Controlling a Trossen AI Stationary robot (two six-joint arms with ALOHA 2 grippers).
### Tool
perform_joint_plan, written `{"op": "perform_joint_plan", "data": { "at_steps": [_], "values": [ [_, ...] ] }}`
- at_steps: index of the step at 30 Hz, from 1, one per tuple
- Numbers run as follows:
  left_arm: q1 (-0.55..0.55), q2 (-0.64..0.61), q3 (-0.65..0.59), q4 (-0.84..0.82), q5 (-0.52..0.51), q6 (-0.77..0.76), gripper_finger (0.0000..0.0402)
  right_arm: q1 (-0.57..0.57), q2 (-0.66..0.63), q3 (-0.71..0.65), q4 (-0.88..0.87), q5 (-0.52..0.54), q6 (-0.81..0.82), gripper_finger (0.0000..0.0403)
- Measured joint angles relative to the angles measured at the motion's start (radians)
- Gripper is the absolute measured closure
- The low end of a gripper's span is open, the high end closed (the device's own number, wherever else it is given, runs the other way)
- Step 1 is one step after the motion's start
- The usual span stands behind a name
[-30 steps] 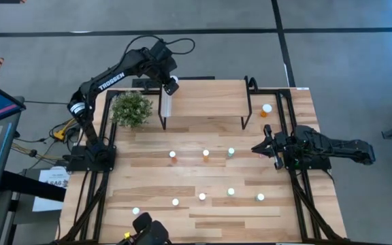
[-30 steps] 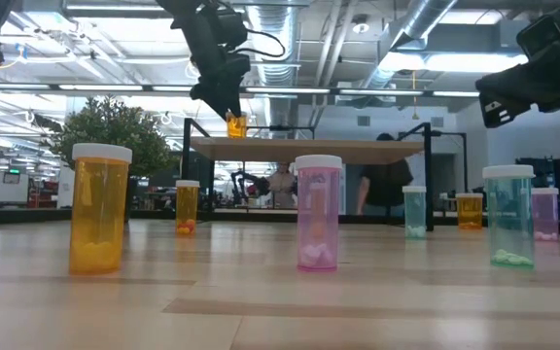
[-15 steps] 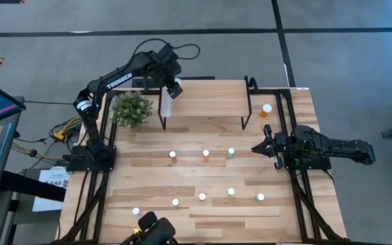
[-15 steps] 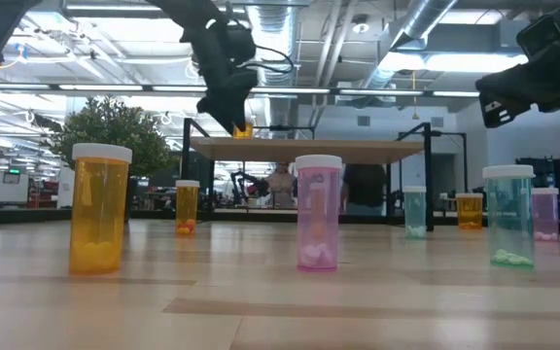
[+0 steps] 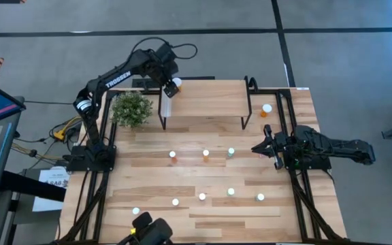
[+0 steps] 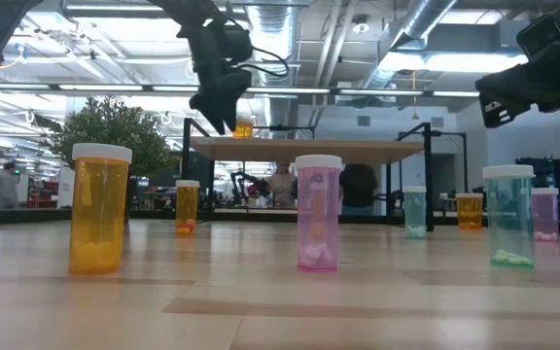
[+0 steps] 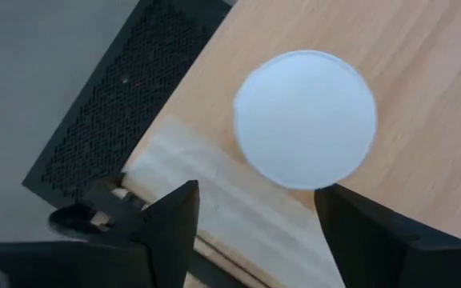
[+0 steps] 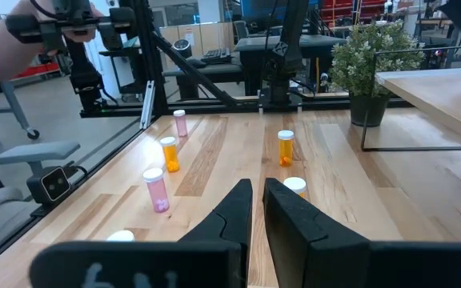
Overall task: Pick and place medicine bottles onto shelf by color
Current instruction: Put the big bottom orange pill bottle on the shelf, then put the small top right orange pill bottle on the shelf
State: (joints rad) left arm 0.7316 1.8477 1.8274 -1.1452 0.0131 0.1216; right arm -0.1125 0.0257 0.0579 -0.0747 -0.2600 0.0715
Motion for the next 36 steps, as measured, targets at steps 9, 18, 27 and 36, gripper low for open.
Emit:
{"op": "perform_joint_plan", "data": {
  "at_steps": [9,18,27,36],
  "values": [
    [-0.002,-0.017,0.088,-0.109,-0.008,0.013,0.0147,0.000,0.000,0.000,0.000,0.000,0.000,0.0342],
    [-0.051,-0.220,-0.012,-0.086,-0.026,-0.038,0.0169,0.000,0.000,0.000,0.000,0.000,0.000,0.0342],
    [-0.269,-0.540,-0.488,0.281,-0.025,-0.162,0.0185,0.000,0.000,0.000,0.000,0.000,0.000,0.0342],
    [-0.556,-0.778,-0.887,0.672,-0.115,-0.306,0.0187,0.000,0.000,0.000,0.000,0.000,0.000,0.0342]
  ]
}}
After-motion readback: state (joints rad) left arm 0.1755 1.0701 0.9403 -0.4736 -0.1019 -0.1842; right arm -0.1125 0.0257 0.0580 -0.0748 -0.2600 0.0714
